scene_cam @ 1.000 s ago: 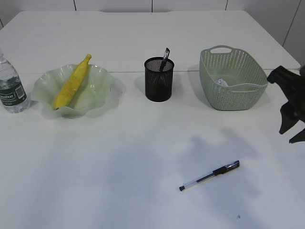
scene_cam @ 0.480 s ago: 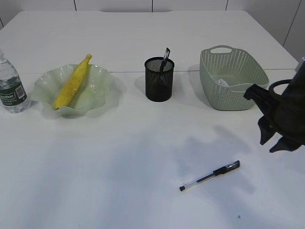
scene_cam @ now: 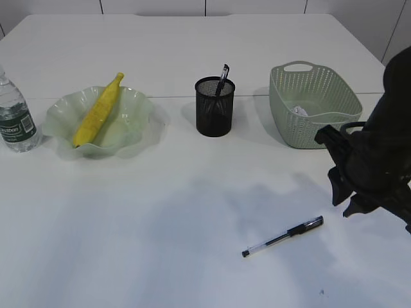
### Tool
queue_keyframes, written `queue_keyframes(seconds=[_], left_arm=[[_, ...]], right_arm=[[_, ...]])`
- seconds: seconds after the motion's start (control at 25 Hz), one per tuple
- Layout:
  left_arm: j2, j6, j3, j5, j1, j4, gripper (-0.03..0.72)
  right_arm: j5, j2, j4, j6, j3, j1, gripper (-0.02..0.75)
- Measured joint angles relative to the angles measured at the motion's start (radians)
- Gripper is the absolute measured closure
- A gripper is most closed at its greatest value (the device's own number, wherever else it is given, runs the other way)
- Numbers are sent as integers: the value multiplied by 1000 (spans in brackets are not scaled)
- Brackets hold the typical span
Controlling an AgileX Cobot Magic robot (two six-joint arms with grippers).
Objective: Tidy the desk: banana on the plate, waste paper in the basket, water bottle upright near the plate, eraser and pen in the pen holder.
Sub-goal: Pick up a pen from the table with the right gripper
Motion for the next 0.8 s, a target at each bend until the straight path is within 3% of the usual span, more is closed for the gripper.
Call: queue_keyframes(seconds=[0.24, 0.56, 0.8], left_arm=[[0, 0, 0, 2, 0, 0, 240], [0, 0, 0, 4, 0, 1, 244], [0, 0, 0, 4, 0, 2, 244]], right_arm=[[35, 41, -11, -26, 0, 0, 598], [-27, 93, 128, -38, 0, 0, 598], [-56, 110, 118, -122, 0, 0, 598]])
